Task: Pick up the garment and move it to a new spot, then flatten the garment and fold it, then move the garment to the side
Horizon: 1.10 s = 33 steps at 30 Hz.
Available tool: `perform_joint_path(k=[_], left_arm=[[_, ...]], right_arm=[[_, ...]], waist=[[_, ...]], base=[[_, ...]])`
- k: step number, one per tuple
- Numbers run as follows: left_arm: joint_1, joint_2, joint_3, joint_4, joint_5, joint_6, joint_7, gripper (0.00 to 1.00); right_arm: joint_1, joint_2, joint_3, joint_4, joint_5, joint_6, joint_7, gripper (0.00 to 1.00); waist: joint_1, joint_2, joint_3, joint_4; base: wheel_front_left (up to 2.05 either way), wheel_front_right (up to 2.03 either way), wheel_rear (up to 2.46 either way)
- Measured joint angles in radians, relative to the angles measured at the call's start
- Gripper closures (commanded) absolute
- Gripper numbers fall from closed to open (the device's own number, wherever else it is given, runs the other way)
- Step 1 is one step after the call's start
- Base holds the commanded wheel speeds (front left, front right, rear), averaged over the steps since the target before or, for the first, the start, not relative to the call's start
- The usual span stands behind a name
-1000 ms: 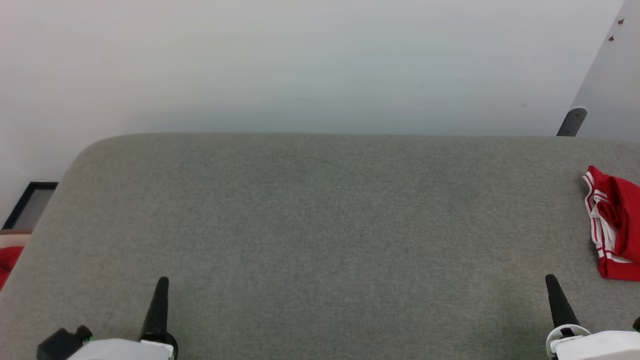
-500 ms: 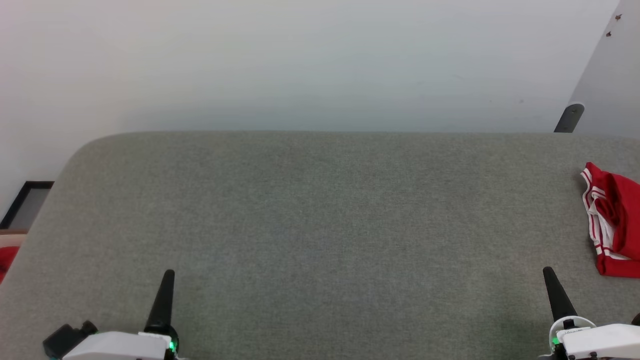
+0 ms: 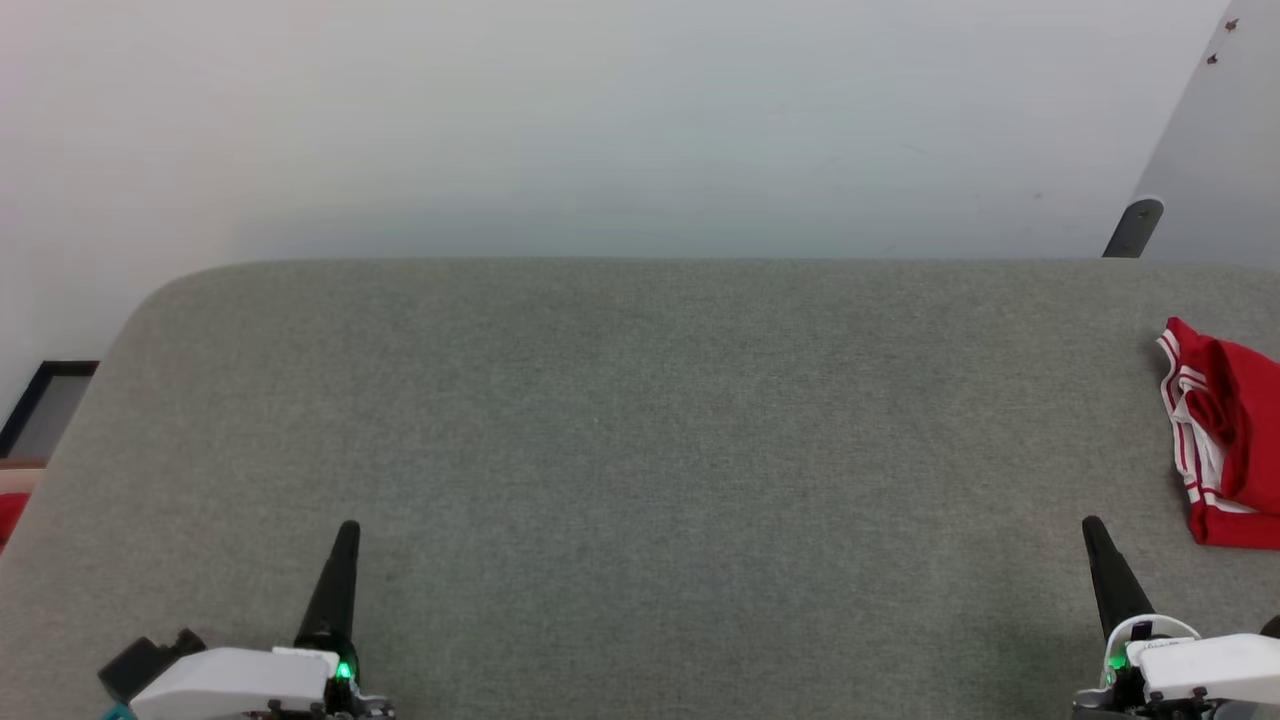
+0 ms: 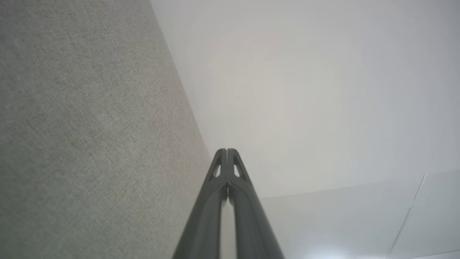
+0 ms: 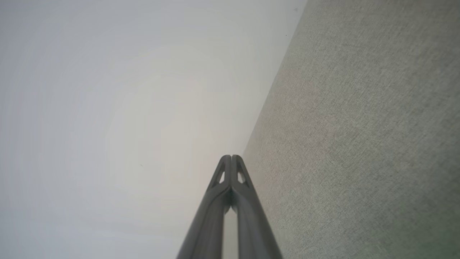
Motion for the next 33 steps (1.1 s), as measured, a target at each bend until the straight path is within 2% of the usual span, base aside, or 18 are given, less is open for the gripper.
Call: perform_joint_path(k=[33], left_arm=[[-0.048, -0.029, 0.01, 0.02, -0.203, 0.0, 0.062, 1.0]], right_arm=[[-0.043, 0.01, -0.012, 0.005, 0.25, 0.0, 0.061, 1.0]], waist=[[0.0, 0.0, 0.019, -0.018]], base=[[0.0, 0.0, 0.0]])
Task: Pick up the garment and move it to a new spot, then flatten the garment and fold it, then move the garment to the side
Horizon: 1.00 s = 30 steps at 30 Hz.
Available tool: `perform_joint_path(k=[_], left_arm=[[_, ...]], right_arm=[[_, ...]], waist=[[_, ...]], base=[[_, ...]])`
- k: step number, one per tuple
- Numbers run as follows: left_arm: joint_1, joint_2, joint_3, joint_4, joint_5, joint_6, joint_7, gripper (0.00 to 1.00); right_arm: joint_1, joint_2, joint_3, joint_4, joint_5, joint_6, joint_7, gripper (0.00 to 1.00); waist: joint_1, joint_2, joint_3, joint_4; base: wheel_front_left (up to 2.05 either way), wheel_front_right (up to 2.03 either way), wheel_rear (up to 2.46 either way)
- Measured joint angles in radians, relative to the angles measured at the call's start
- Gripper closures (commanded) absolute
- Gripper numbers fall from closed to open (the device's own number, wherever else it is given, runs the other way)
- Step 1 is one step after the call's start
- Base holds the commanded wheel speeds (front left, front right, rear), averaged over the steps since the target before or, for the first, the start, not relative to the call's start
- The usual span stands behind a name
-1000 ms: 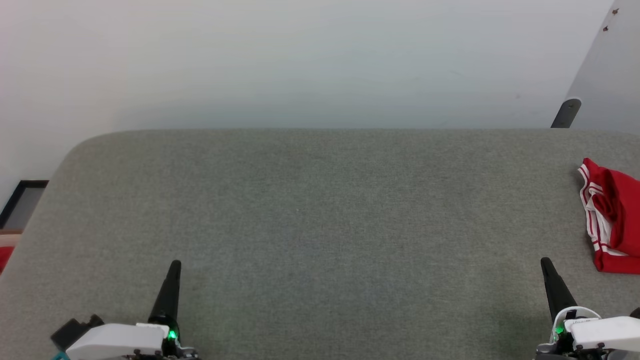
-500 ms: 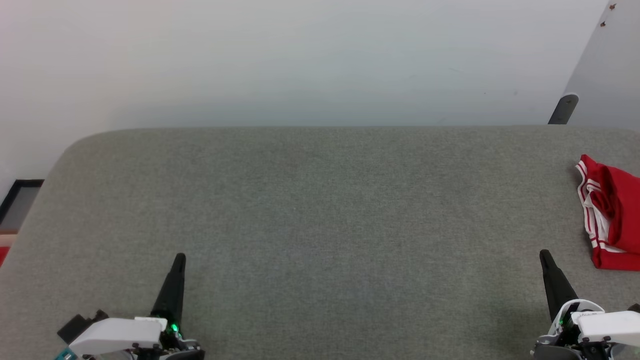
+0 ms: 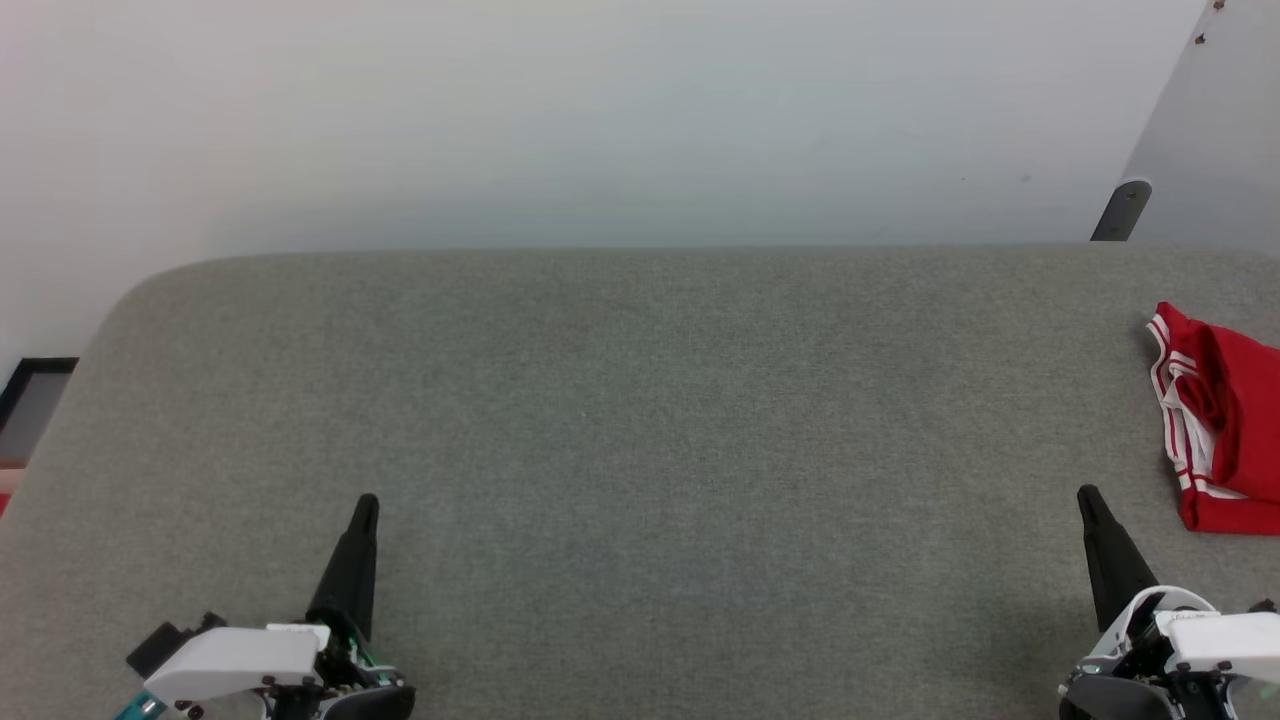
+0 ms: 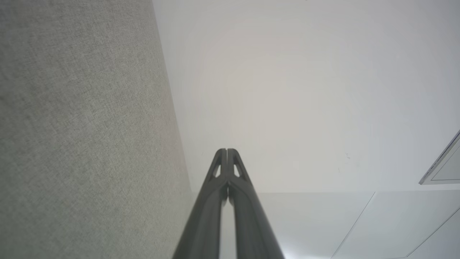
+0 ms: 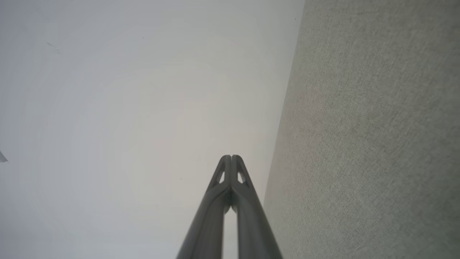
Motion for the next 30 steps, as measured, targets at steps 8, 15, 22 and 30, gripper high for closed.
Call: perform_joint_path(k=[8, 15, 22, 30], left_arm=[[-0.001, -0.001, 0.0, 0.0, 0.0, 0.0, 0.0, 1.0], [-0.001, -0.001, 0.0, 0.0, 0.0, 0.0, 0.0, 1.0], [-0.001, -0.001, 0.0, 0.0, 0.0, 0.0, 0.0, 1.0], [-0.001, -0.001, 0.0, 0.0, 0.0, 0.0, 0.0, 1.0]], right_arm=[[-0.006, 0.0, 0.0, 0.0, 0.003, 0.0, 0.0, 1.0], [-0.006, 0.0, 0.0, 0.0, 0.003, 0.0, 0.0, 1.0], [-0.006, 0.0, 0.0, 0.0, 0.003, 0.0, 0.0, 1.0], [-0.006, 0.0, 0.0, 0.0, 0.003, 0.0, 0.0, 1.0]], waist=[[0.0001, 0.0, 0.0, 0.0], [0.0, 0.0, 0.0, 0.0], [0.0, 0.0, 0.0, 0.0], [0.0, 0.0, 0.0, 0.0]], base=[[0.0, 0.0, 0.0], [0.0, 0.0, 0.0], [0.0, 0.0, 0.0], [0.0, 0.0, 0.0]])
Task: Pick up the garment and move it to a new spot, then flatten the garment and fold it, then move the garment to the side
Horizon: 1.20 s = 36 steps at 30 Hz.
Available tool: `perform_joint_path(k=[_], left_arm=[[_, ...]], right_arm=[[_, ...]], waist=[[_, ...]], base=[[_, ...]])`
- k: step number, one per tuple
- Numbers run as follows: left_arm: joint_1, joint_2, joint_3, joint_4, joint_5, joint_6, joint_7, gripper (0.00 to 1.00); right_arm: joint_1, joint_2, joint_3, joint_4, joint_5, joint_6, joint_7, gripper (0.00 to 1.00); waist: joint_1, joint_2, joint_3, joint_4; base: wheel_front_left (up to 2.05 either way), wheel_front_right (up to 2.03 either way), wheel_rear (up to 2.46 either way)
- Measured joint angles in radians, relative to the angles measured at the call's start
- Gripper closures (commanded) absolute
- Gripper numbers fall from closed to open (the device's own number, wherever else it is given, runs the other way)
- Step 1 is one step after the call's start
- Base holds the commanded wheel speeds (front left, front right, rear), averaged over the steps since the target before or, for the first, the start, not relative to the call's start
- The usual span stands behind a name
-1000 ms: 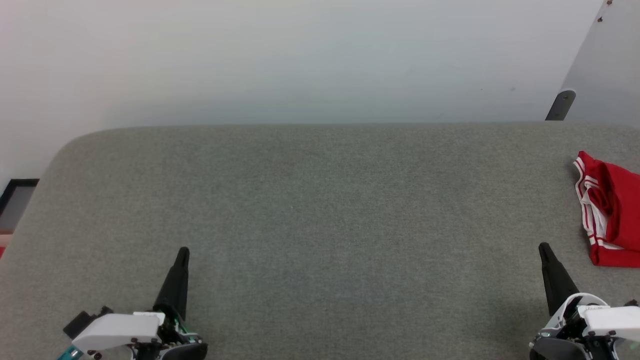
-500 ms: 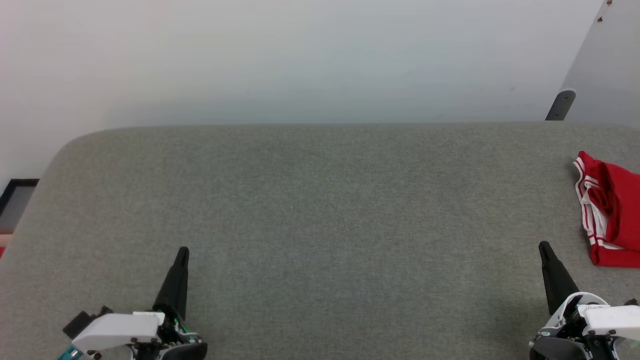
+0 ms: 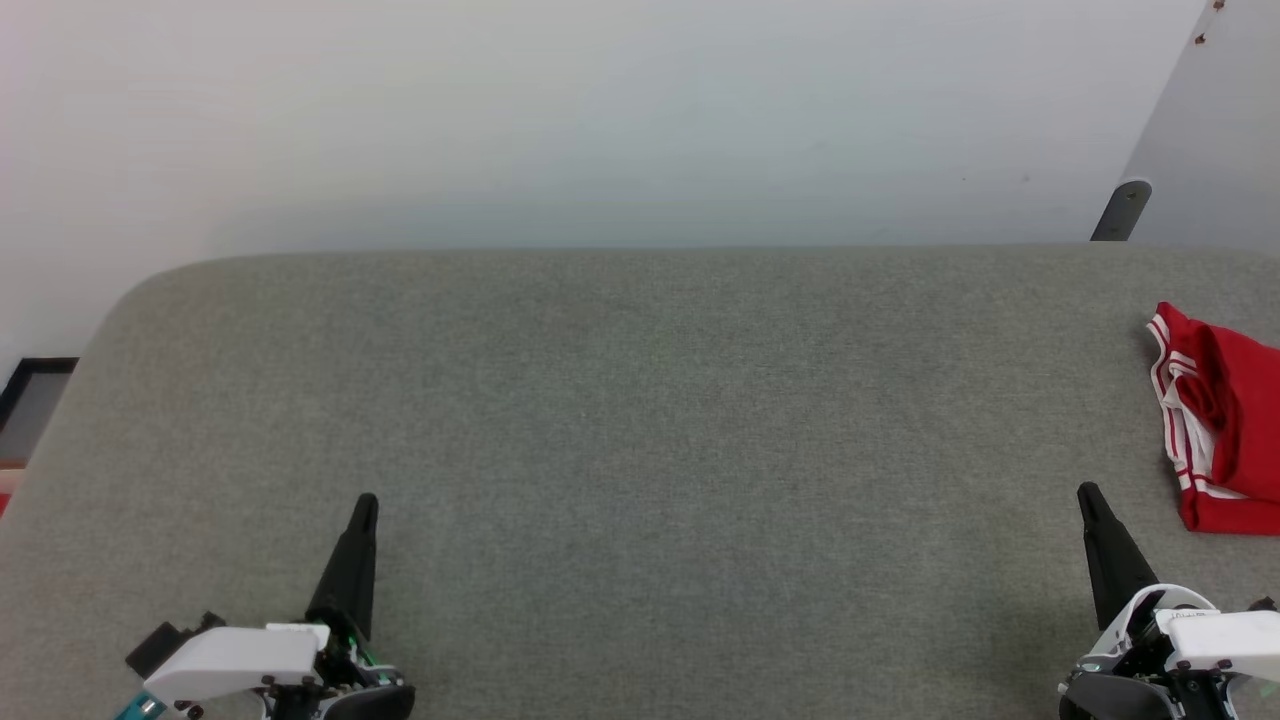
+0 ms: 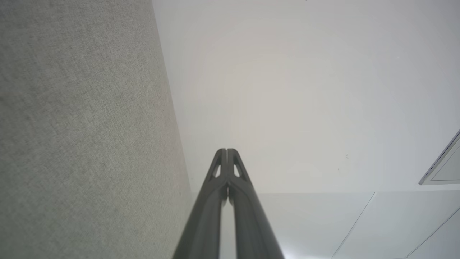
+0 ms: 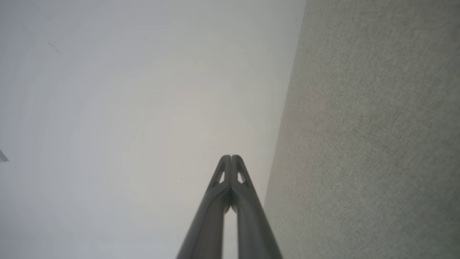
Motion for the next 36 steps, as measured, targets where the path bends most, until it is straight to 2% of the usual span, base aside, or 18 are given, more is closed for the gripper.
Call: perform_joint_path(k=[36], left_arm=[[0.0, 0.0, 0.0, 0.0, 0.0, 0.0, 0.0, 1.0]], right_arm=[[0.0, 0.0, 0.0, 0.0, 0.0, 0.0, 0.0, 1.0]], waist=[[0.0001, 0.0, 0.0, 0.0]], base=[[0.0, 0.0, 0.0]])
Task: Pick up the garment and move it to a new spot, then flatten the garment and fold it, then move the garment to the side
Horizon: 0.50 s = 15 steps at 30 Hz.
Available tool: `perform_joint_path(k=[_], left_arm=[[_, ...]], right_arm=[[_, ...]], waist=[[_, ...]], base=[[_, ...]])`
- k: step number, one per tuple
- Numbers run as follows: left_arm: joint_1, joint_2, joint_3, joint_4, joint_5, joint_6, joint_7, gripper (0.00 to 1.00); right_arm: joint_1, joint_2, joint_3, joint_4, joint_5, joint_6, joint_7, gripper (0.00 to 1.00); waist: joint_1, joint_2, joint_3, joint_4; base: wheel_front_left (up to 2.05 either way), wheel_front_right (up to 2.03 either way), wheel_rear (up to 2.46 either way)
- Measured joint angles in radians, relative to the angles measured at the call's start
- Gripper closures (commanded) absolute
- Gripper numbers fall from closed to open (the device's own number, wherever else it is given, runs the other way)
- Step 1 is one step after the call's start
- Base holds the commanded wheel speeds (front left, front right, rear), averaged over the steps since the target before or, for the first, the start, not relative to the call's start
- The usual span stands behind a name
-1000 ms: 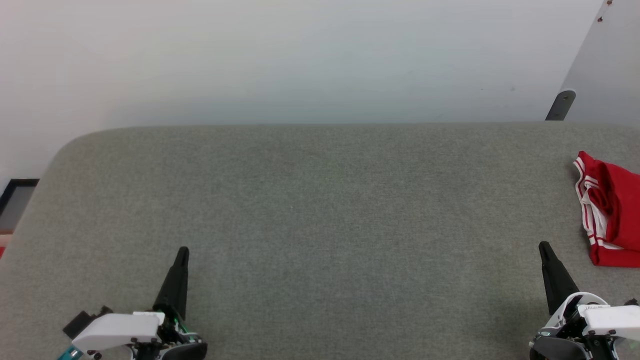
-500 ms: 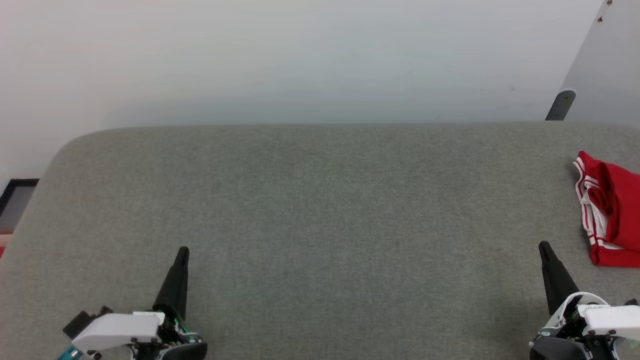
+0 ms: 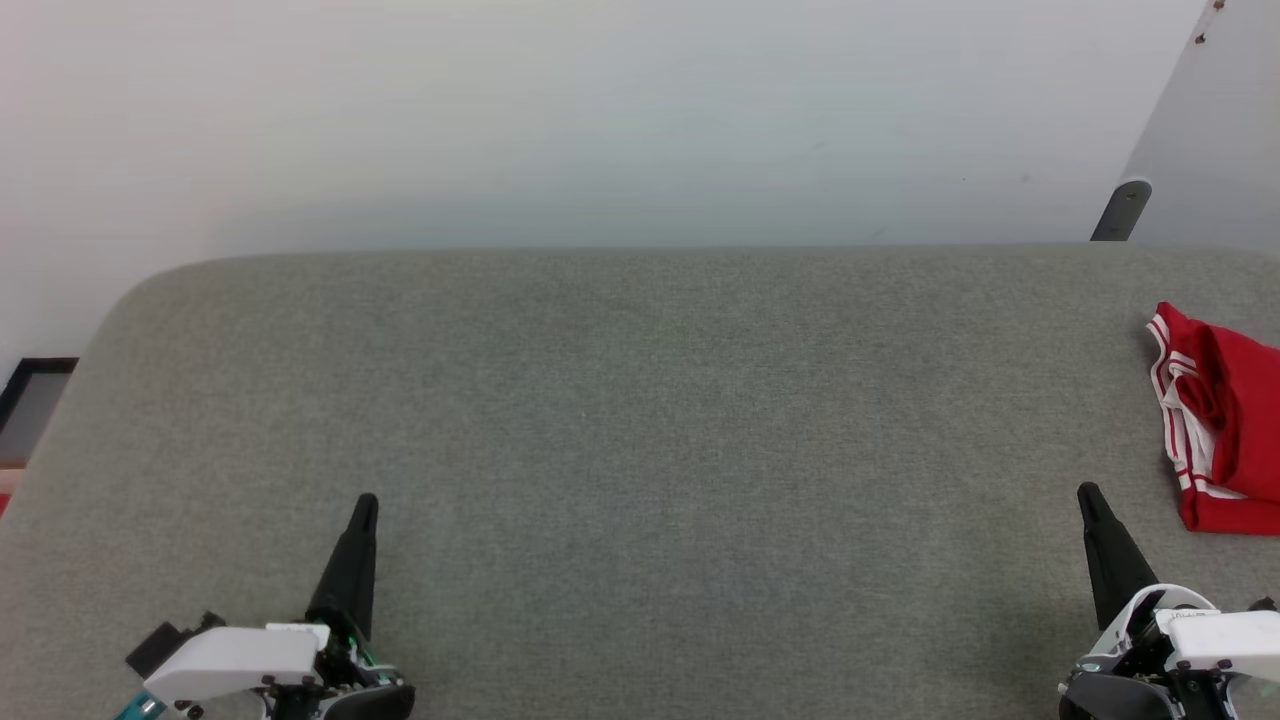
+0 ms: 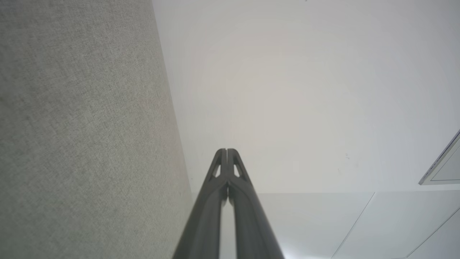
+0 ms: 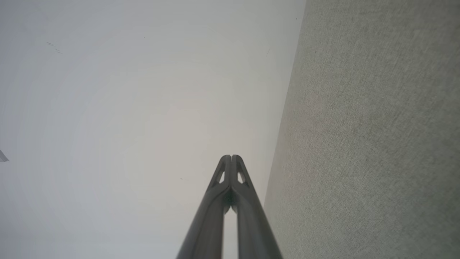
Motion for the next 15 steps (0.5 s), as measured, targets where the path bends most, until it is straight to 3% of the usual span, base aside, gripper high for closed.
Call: perform_joint_path(k=[15], left_arm=[[0.0, 0.0, 0.0, 0.0, 0.0, 0.0, 0.0, 1.0]], right_arm=[[0.0, 0.0, 0.0, 0.0, 0.0, 0.0, 0.0, 1.0]], waist=[[0.0, 0.0, 0.0, 0.0]], base=[[0.0, 0.0, 0.0]])
